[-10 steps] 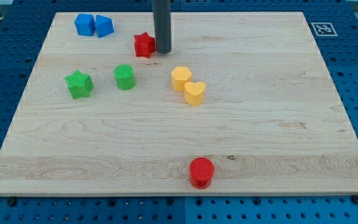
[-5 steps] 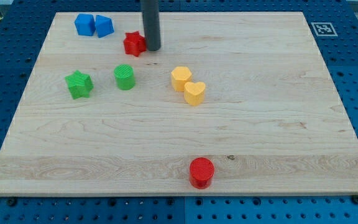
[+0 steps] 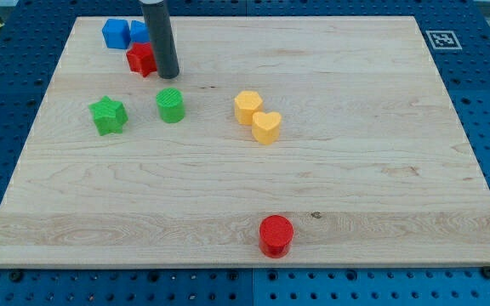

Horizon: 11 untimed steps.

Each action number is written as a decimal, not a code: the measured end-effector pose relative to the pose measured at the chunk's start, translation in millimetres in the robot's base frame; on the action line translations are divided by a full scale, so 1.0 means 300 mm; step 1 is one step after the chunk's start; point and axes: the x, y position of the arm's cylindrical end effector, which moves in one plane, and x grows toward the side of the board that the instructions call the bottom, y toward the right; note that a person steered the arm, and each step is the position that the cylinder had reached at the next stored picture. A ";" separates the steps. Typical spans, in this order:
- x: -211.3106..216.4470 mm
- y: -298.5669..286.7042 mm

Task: Place the red star at the bottom of the blue cube

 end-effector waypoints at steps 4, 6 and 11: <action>-0.016 -0.102; -0.005 -0.102; -0.047 -0.153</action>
